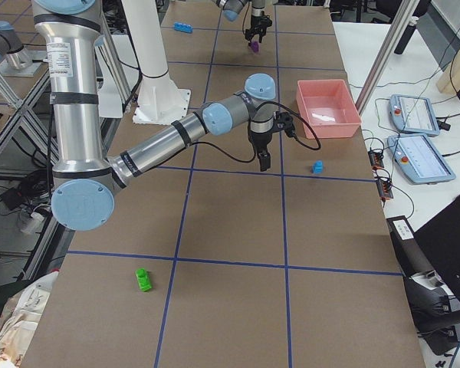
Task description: Put all blocks into box
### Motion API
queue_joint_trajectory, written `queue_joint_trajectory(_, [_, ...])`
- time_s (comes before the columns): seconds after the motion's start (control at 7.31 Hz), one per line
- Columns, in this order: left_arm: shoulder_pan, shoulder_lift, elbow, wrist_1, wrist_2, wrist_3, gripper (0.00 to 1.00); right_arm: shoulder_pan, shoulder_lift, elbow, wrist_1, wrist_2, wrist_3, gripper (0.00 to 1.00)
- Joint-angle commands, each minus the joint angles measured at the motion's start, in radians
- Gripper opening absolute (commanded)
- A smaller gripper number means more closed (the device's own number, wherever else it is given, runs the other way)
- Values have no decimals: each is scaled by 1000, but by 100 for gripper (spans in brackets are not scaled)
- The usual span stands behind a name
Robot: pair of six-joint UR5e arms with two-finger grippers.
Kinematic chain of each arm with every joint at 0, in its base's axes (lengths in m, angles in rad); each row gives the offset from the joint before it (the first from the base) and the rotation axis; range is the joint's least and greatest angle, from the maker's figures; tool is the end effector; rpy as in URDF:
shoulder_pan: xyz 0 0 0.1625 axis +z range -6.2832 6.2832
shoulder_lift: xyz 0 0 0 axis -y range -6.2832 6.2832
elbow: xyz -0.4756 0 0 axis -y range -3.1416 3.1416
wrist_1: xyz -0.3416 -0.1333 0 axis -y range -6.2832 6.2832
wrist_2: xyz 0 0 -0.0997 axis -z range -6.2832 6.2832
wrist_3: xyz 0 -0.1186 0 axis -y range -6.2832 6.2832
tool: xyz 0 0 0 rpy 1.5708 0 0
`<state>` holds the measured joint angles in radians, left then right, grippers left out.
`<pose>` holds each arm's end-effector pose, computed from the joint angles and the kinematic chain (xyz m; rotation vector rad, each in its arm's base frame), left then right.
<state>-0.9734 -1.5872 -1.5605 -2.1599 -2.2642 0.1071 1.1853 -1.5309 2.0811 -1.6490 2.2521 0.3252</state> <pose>0.2242 -0.4318 0.6556 0.4033 0.8167 0.8630 -0.1115 -0.4305 0.4958 0.1928 -0.7852 -0.2177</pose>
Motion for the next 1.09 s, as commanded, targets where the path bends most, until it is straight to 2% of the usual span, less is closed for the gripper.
queue_joint_trajectory(0.0, [2,-4,7,2,0,0,19,0,0,0,0,0,0,99])
queue_joint_trajectory(0.14, [2,-2,2,2,0,-3,0,0,0,1,0,0,0,99])
queue_joint_trajectory(0.27, [1,3,-1,2,-2,-10,0,0,0,1,2,0,0,99])
queue_joint_trajectory(0.41, [-4,10,-33,2,-2,-96,0,0,0,-1,2,0,0,99])
queue_joint_trajectory(0.55, [-10,15,-96,2,-2,-266,0,-1,2,-3,5,1,0,99])
queue_joint_trajectory(0.82, [-5,-2,-223,3,2,-802,0,-1,14,-22,9,1,0,99])
queue_joint_trajectory(0.96, [-2,-57,-261,8,3,-1051,0,-3,15,-27,11,0,0,99])
